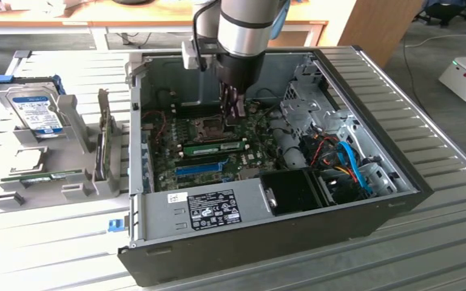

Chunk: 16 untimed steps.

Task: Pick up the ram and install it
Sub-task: 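Insert the ram into the slot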

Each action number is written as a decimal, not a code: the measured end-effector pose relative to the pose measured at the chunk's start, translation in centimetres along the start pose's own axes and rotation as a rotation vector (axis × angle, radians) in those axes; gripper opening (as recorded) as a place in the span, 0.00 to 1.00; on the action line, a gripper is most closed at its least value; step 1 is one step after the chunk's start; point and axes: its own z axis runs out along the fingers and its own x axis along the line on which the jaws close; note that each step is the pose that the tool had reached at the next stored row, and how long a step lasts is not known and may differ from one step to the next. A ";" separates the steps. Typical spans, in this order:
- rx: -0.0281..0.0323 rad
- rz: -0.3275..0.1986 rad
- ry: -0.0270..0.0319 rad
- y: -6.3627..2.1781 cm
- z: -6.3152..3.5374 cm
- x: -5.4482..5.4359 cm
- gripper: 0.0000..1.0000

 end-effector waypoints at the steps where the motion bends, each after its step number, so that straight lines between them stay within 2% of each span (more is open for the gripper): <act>1: 0.0000 0.000 0.0000 0.00 -0.21 0.0 0.25; 16: 0.0000 0.000 0.0000 0.04 -3.31 0.0 0.25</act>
